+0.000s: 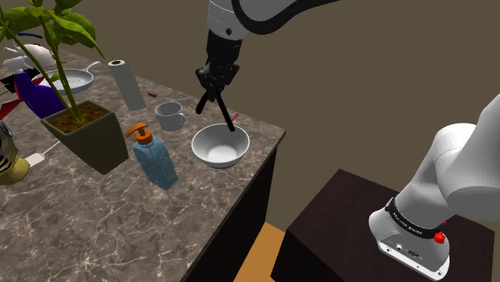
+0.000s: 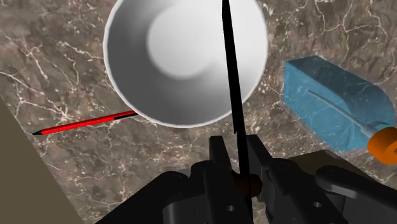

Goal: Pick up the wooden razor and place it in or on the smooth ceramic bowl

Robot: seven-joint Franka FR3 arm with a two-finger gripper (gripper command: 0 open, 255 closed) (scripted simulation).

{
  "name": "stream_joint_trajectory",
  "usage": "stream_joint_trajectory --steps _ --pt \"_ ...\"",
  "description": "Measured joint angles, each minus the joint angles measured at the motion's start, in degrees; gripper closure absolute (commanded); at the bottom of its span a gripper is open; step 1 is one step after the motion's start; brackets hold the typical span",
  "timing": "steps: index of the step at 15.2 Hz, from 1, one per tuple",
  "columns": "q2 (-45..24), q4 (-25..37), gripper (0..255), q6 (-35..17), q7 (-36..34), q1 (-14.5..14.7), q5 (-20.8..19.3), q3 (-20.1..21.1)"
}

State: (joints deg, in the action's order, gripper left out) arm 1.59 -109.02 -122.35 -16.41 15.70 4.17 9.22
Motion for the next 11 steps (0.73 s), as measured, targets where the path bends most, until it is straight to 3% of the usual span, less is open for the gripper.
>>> stream_joint_trajectory --steps 11 --pt "-1.65 -6.2 255 -7.82 0.2 0.15 0.0 0.16"
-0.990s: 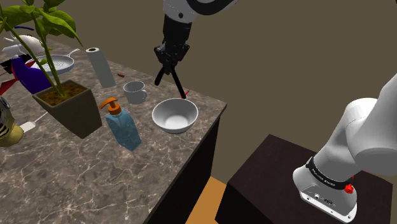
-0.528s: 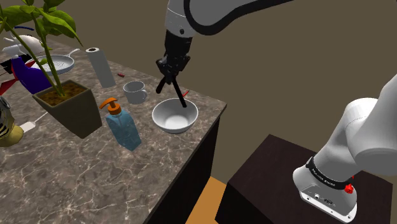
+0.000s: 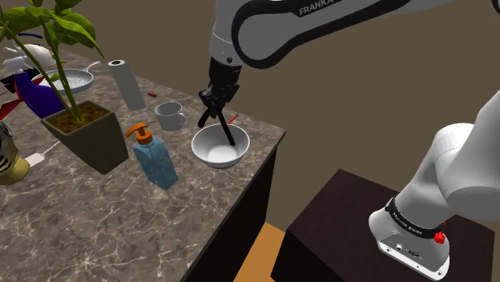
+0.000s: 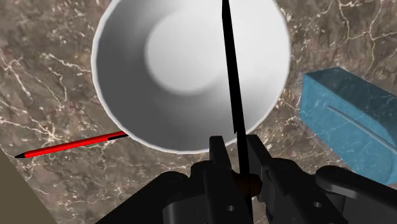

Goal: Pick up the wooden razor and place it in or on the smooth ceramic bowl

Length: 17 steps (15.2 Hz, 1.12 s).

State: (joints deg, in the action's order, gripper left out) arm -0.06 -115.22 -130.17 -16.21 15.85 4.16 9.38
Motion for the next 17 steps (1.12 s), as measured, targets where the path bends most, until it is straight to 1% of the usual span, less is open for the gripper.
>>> stream_joint_trajectory --steps 4,9,10,16,17 --pt "-0.8 -2.11 255 -2.89 0.06 0.07 -0.02 0.06" --pt "-1.01 -2.31 255 -3.32 0.15 0.03 -0.02 0.03" --pt "-1.01 -2.31 0 -3.33 0.15 0.03 -0.02 0.03" --pt "-1.01 -2.32 0 -3.34 0.15 0.03 -0.02 0.03" --pt "-0.46 -2.2 0 -2.67 0.25 -0.02 0.08 -0.01"
